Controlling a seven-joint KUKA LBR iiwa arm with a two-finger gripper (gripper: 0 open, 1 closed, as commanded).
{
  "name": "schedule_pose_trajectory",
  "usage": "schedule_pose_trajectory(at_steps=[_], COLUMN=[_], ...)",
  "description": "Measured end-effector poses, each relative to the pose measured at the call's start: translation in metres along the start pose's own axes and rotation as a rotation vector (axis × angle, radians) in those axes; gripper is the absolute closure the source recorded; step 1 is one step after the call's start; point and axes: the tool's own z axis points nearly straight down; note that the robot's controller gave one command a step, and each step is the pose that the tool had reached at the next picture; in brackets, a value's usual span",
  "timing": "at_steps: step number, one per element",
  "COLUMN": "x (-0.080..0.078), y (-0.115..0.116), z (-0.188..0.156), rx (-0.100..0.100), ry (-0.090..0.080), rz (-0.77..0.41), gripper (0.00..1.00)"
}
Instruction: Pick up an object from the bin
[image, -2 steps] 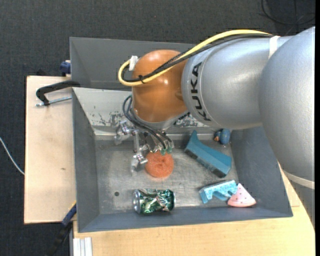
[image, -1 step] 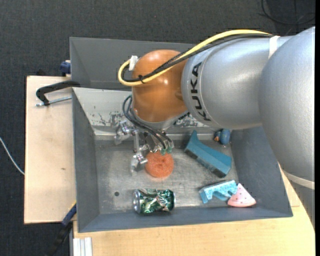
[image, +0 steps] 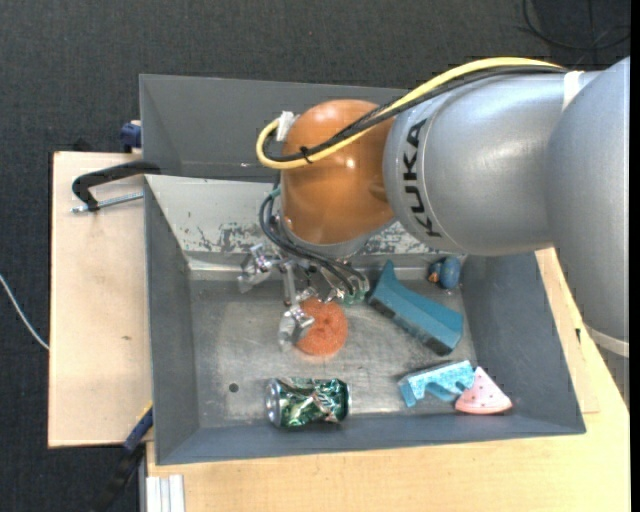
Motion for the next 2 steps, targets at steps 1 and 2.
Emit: schedule_pose_trajectory(at_steps=[1, 2], x=[0.006, 0.018], y=[-0.012, -0.055], z=[0.001, 0.003], rx=[0.000, 0.005], ry=[-0.003, -0.001], rz=[-0.059, -0.141], gripper=[0.00, 0.00])
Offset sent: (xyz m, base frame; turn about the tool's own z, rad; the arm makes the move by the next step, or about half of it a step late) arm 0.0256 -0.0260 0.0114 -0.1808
